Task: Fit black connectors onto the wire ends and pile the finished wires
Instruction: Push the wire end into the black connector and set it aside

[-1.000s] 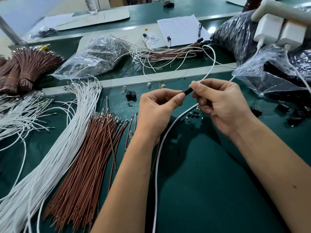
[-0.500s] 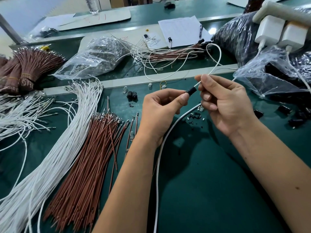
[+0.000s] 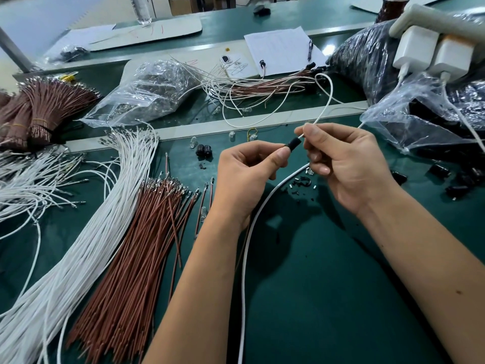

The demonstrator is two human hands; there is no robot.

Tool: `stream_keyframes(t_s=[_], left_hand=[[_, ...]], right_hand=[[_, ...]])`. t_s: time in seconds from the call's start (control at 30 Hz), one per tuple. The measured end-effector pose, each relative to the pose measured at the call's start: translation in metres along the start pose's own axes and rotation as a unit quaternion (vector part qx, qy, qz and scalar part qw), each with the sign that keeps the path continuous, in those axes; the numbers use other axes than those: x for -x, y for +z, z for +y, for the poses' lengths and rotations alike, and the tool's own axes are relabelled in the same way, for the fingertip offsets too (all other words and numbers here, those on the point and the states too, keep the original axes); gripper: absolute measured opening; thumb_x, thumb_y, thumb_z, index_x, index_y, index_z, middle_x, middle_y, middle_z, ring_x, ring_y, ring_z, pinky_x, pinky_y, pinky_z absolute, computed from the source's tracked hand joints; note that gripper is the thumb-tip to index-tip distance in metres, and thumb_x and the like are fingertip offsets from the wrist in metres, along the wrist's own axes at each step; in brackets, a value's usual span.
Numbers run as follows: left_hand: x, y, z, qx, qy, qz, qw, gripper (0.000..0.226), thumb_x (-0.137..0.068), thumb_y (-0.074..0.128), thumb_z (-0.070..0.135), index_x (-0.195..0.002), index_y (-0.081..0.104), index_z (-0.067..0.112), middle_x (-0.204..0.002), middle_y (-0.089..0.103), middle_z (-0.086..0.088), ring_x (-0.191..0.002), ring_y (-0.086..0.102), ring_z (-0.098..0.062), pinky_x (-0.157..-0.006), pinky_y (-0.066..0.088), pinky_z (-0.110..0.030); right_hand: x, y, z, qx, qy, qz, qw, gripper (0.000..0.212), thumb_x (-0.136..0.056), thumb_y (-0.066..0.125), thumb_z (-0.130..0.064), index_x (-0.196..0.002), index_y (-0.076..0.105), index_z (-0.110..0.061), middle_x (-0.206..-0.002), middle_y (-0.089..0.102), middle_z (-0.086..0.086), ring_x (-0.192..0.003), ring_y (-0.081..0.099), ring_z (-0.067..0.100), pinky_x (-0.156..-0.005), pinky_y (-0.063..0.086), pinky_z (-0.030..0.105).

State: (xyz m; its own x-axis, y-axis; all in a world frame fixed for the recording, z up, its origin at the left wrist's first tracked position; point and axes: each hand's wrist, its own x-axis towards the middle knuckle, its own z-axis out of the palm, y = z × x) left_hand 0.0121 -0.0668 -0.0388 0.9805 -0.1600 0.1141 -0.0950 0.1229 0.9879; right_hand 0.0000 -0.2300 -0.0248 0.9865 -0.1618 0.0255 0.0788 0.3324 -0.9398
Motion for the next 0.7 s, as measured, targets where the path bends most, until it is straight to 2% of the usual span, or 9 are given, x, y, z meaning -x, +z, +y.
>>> stream_keyframes(t_s=[0.13, 0.27, 0.4, 0.5, 0.57, 0.63, 0.7], left_hand=[[0.000, 0.000, 0.000, 0.000, -0.001, -0.012, 1.000, 0.003, -0.088, 0.075, 0.008, -0.089, 0.078, 0.006, -0.070, 0.070, -0.003, -0.056, 0.055, -0.010, -0.060, 0.047, -0.019], [-0.001, 0.001, 0.001, 0.001, 0.007, 0.011, 1.000, 0.004, -0.087, 0.077, 0.008, -0.089, 0.078, 0.004, -0.071, 0.072, -0.003, -0.057, 0.058, -0.011, -0.060, 0.048, -0.019], [0.001, 0.004, 0.002, -0.012, 0.009, 0.017, 1.000, 0.002, -0.084, 0.079, 0.007, -0.085, 0.078, 0.006, -0.065, 0.070, 0.004, -0.054, 0.057, -0.006, -0.056, 0.044, -0.014], [0.002, 0.002, 0.003, -0.040, 0.008, 0.024, 0.999, 0.005, -0.084, 0.081, 0.010, -0.081, 0.078, 0.007, -0.059, 0.066, 0.005, -0.048, 0.049, -0.002, -0.052, 0.037, -0.012], [0.001, -0.004, 0.005, -0.066, 0.004, 0.009, 0.998, 0.007, -0.083, 0.082, 0.012, -0.078, 0.078, 0.012, -0.060, 0.065, -0.003, -0.054, 0.048, -0.010, -0.055, 0.036, -0.017], [-0.001, -0.015, 0.009, -0.106, -0.001, -0.023, 0.994, 0.009, -0.082, 0.084, 0.015, -0.075, 0.078, 0.016, -0.064, 0.067, -0.010, -0.061, 0.053, -0.016, -0.061, 0.041, -0.022], [-0.001, -0.030, 0.014, -0.115, -0.017, -0.079, 0.990, 0.009, -0.078, 0.085, 0.016, -0.072, 0.078, 0.018, -0.067, 0.069, -0.009, -0.065, 0.059, -0.015, -0.066, 0.047, -0.022]], right_hand=[[0.001, 0.003, 0.001, -0.003, 0.018, -0.025, 1.000, 0.016, -0.080, 0.074, -0.021, -0.084, 0.080, -0.007, -0.073, 0.061, 0.007, -0.056, 0.044, 0.010, -0.041, 0.032, 0.016], [0.002, 0.003, 0.003, 0.017, 0.012, -0.044, 0.999, 0.028, -0.082, 0.074, -0.031, -0.091, 0.079, -0.005, -0.075, 0.063, 0.007, -0.059, 0.046, 0.012, -0.042, 0.034, 0.018], [0.003, 0.004, 0.006, 0.069, -0.022, -0.034, 0.997, 0.031, -0.077, 0.079, -0.028, -0.090, 0.075, 0.000, -0.079, 0.059, 0.018, -0.060, 0.047, 0.013, -0.044, 0.035, 0.020], [0.001, 0.001, 0.004, 0.032, -0.012, -0.017, 0.999, 0.027, -0.077, 0.079, -0.026, -0.088, 0.074, -0.001, -0.079, 0.064, 0.012, -0.059, 0.047, 0.011, -0.044, 0.035, 0.019], [-0.002, -0.003, -0.001, -0.012, 0.002, 0.004, 1.000, 0.021, -0.079, 0.078, -0.025, -0.086, 0.075, -0.005, -0.081, 0.068, 0.006, -0.061, 0.048, 0.009, -0.045, 0.035, 0.017], [-0.004, -0.008, -0.006, -0.058, 0.012, 0.035, 0.998, 0.017, -0.082, 0.075, -0.027, -0.087, 0.075, -0.011, -0.083, 0.070, 0.001, -0.064, 0.052, 0.009, -0.046, 0.037, 0.017], [-0.006, -0.013, -0.011, -0.095, 0.015, 0.065, 0.993, 0.017, -0.086, 0.070, -0.031, -0.091, 0.071, -0.014, -0.087, 0.072, 0.000, -0.067, 0.058, 0.009, -0.049, 0.039, 0.017]])
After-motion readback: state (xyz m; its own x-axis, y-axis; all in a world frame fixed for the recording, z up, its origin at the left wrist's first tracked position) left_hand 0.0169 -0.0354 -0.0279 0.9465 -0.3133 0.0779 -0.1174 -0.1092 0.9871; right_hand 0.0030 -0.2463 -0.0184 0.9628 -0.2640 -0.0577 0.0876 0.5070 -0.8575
